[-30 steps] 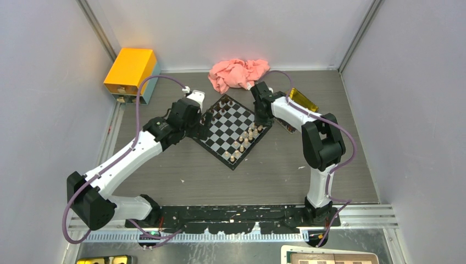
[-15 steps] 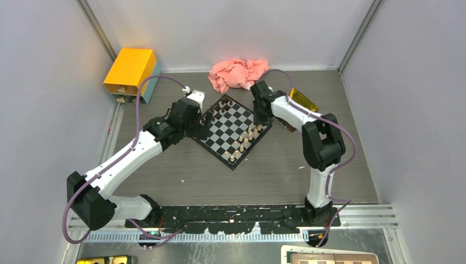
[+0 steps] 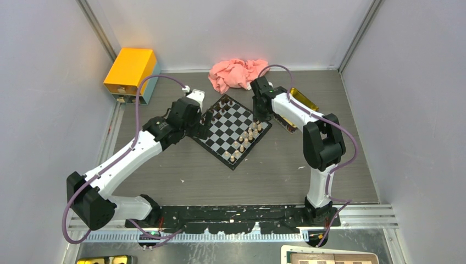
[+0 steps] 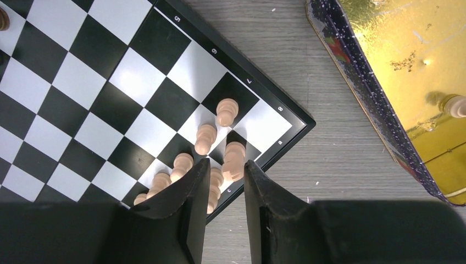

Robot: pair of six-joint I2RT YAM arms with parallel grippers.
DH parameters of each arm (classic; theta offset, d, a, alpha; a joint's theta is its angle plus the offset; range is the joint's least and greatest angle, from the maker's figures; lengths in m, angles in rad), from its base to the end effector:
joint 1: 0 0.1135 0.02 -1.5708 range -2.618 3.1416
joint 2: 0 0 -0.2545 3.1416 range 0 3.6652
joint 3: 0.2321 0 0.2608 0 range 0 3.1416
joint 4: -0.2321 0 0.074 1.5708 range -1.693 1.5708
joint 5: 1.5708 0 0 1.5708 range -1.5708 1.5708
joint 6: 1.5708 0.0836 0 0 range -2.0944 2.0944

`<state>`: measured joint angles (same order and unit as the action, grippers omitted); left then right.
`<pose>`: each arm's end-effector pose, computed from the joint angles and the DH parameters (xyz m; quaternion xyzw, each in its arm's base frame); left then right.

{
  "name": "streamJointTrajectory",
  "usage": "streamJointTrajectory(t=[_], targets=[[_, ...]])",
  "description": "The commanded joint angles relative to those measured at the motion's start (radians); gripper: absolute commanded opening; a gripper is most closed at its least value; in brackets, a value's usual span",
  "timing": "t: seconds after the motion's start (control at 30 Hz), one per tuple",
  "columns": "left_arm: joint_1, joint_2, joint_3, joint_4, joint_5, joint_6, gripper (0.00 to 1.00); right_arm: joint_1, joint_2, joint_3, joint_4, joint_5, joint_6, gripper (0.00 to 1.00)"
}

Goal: Set up the chess pieces on the board
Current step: Place the chess piece on the chessboard.

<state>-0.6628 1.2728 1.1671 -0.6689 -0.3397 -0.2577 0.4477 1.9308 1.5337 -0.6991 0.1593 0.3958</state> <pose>0.2640 -0.1708 0.2828 0.1186 0.9031 -0.0301 0.4115 0.4010 0.1778 0.1696 -0.0064 0.9691 0.0254 0.2455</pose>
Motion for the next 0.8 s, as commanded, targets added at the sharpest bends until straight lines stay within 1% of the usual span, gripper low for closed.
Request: streamJointTrajectory(t=[0.0, 0.57, 0.77], targets=[[-0.001, -0.016, 0.043, 0.042, -0.002, 0.002, 1.0, -0.004, -0.046, 0.025, -0.008, 0.009, -0.005, 0.35], [0.0, -0.024, 0.022, 0.038, -0.002, -0.015, 1.0, -0.008, -0.026, -0.019, 0.01, -0.006, 0.001, 0.35], [-0.001, -0.023, 0.023, 0.038, -0.006, -0.015, 1.0, -0.009, -0.059, -0.028, 0.035, -0.013, -0.002, 0.35]])
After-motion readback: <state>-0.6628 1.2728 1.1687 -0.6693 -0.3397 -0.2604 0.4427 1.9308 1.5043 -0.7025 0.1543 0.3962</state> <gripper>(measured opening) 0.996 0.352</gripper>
